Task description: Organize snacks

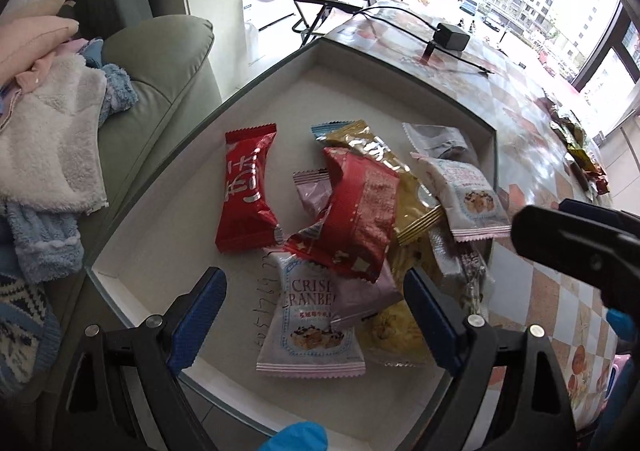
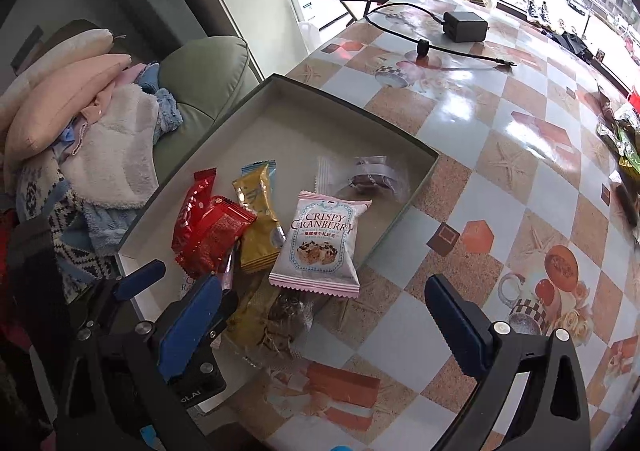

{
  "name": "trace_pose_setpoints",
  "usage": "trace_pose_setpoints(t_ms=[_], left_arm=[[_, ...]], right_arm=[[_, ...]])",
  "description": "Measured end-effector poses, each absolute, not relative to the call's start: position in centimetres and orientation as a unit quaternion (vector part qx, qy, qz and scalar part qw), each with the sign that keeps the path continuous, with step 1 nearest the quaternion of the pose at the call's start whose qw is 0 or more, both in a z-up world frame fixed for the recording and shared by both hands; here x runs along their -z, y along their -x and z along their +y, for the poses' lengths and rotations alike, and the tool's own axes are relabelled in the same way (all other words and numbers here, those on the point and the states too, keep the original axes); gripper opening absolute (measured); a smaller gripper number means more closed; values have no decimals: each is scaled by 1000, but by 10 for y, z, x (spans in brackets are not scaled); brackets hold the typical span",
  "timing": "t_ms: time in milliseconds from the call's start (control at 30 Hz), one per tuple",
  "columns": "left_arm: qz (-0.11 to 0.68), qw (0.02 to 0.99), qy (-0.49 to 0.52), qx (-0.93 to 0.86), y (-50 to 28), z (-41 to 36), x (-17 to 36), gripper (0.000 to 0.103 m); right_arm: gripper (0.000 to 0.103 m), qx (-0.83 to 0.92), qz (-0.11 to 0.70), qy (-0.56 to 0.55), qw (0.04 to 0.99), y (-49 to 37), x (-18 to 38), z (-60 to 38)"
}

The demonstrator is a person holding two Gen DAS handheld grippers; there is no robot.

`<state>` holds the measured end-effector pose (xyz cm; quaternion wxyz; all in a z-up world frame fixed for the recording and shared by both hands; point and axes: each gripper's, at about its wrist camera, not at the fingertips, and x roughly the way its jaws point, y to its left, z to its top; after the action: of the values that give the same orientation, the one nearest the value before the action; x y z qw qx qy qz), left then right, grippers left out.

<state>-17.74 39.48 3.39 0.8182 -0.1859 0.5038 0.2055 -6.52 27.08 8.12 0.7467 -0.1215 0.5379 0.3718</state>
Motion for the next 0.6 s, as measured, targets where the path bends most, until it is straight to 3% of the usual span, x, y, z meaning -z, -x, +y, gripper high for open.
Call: trace_pose_setpoints(t_ms=[600], left_arm=[[493, 817, 223, -199, 186, 401, -39, 92]], right_arm=[[102, -385, 520, 140, 749, 84, -96, 269]])
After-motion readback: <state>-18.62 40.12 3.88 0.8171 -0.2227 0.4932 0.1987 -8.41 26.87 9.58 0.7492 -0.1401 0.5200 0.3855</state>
